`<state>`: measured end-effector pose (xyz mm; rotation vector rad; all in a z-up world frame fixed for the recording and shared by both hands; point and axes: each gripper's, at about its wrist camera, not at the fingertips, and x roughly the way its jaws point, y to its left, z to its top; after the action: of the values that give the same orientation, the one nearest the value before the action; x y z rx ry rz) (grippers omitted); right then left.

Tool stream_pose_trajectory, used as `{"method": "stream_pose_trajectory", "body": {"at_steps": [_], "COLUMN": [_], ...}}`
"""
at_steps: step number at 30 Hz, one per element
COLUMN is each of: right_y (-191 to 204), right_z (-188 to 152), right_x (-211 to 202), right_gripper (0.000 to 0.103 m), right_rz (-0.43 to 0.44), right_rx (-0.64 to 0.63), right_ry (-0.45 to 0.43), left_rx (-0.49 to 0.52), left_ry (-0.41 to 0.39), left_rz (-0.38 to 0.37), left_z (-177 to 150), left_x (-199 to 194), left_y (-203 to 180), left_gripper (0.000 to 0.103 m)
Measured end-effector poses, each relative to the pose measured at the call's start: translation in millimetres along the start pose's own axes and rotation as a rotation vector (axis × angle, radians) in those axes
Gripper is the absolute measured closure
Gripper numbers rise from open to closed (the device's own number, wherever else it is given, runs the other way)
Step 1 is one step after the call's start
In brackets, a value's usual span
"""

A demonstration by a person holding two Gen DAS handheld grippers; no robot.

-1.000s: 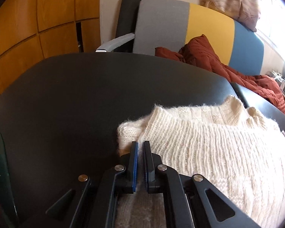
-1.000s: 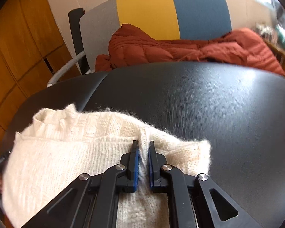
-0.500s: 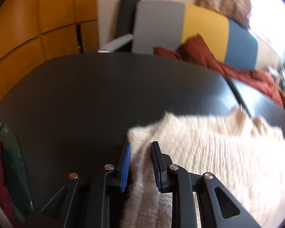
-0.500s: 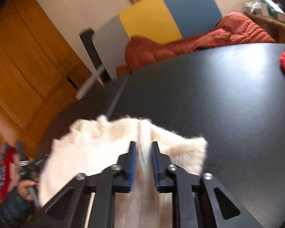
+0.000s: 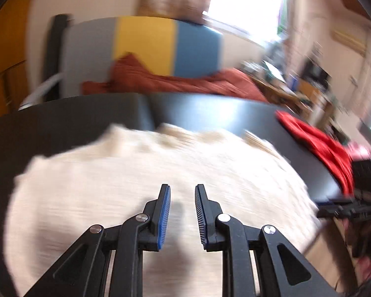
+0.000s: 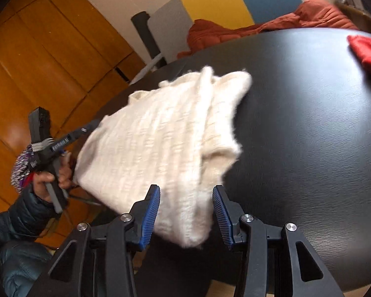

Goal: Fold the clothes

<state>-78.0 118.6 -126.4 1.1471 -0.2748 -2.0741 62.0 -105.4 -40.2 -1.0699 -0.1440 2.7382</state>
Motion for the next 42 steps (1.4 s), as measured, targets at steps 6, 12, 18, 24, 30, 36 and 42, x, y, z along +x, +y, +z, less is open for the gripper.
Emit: {"method": "stream_pose_trajectory", "body": {"at_steps": [6, 12, 18, 24, 30, 36, 42], "right_y": [12, 20, 22, 36, 58, 64, 76], "right_z": [-3, -17, 5, 40, 72, 90, 106], "right_x": [9, 8, -12, -11, 50, 82, 103], "right_gripper": [0.091, 0.093, 0.086, 0.079, 0.064, 0.054, 0.050], "right_rz": [-0.011, -0.101, -0.094, -0.090, -0.078, -0.107, -0.159], "right_rx": [-0.125, -0.300, -0.228, -0.198, -0.173, -0.167, -0.223], "right_ry": [0.085, 0.229, 0.144, -0.021, -0.052, -0.036, -0.013], "left_rx": [0.088, 0.024, -0.035, -0.050, -0.051, 0.006, -0.034], "left_ry": [0.085, 0.088, 0.057, -0.014, 0.020, 0.135, 0.103], "left_rz": [0.008, 0.019, -0.011, 0.124, 0.166, 0.108, 0.111], "left_z": [-7, -10, -7, 3, 22, 33, 17], "left_x": [33, 39, 13, -26, -28, 12, 26], "left_y": [-31, -24, -1, 59, 110, 121, 126], "left_gripper": [0.082, 0.080, 0.080, 0.070, 0.058, 0.050, 0.078]}}
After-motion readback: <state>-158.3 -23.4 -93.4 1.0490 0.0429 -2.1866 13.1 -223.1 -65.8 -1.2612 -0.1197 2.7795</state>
